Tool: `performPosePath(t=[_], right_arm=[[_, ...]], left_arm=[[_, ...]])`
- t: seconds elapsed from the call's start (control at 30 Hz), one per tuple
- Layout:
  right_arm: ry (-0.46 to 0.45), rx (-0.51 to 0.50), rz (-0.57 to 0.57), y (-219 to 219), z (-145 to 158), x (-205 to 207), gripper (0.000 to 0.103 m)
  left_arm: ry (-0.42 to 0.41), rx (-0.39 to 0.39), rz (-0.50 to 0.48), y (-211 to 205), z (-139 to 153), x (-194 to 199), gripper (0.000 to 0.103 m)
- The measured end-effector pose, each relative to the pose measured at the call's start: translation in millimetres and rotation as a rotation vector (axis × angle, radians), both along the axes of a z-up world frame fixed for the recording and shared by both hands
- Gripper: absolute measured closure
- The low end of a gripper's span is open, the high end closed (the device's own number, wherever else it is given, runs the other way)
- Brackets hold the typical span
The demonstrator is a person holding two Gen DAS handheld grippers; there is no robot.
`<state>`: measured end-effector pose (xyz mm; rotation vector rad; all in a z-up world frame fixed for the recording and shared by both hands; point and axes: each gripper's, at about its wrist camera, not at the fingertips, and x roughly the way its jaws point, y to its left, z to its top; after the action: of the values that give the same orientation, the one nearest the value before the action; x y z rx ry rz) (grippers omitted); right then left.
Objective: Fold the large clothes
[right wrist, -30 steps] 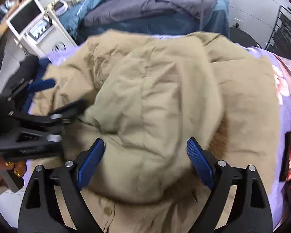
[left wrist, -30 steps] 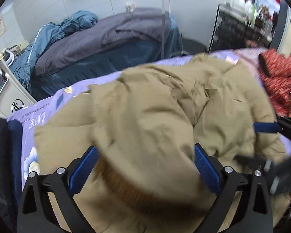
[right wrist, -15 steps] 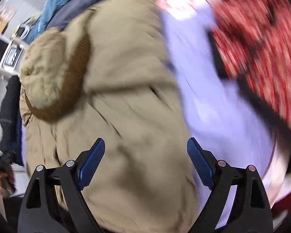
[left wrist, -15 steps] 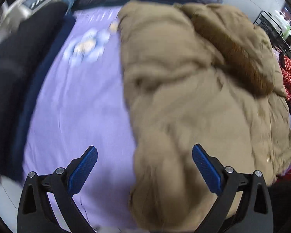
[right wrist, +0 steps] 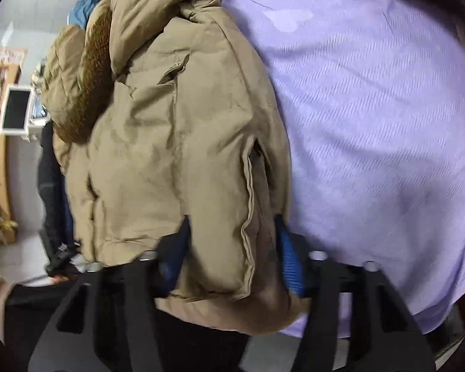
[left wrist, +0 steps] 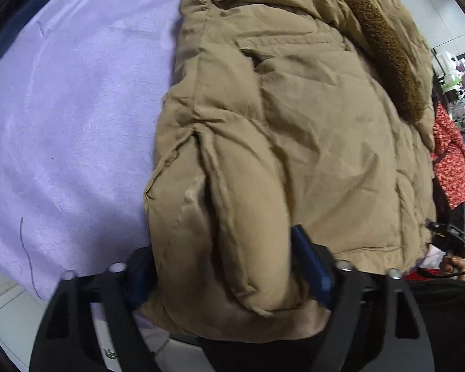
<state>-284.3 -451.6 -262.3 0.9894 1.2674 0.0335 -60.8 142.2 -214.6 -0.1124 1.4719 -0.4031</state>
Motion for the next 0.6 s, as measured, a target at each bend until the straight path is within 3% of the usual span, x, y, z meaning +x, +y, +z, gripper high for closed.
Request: performPosePath(t=[0.07,0.17,0.3,0.4,0.6], right_arm=[[-0.009,0.013,0.012,5,7,2,0.078],[-0.022,0.033,0.023,10,26,8,0.083],[-0.077,0.079,-0.001,2,59,10,0.086],[-0.166,0.129,-0.025,-3,100,20,0.087],[-0.361,0.216,-0.055,-16,181,94,0.088]], left_arm=[[0.016,-0.026,-0.014,-3,6,0,0.058],[0.013,-0.016,-0.05,-15,19,0,0.073],[0.005,-0.015,-0.086,-24,42,4,0.082],[-0.032,-0.059,-0.103,-24,76,12,0.084],[-0.25,-0.131,-0.07,-29,170,79,0.085]])
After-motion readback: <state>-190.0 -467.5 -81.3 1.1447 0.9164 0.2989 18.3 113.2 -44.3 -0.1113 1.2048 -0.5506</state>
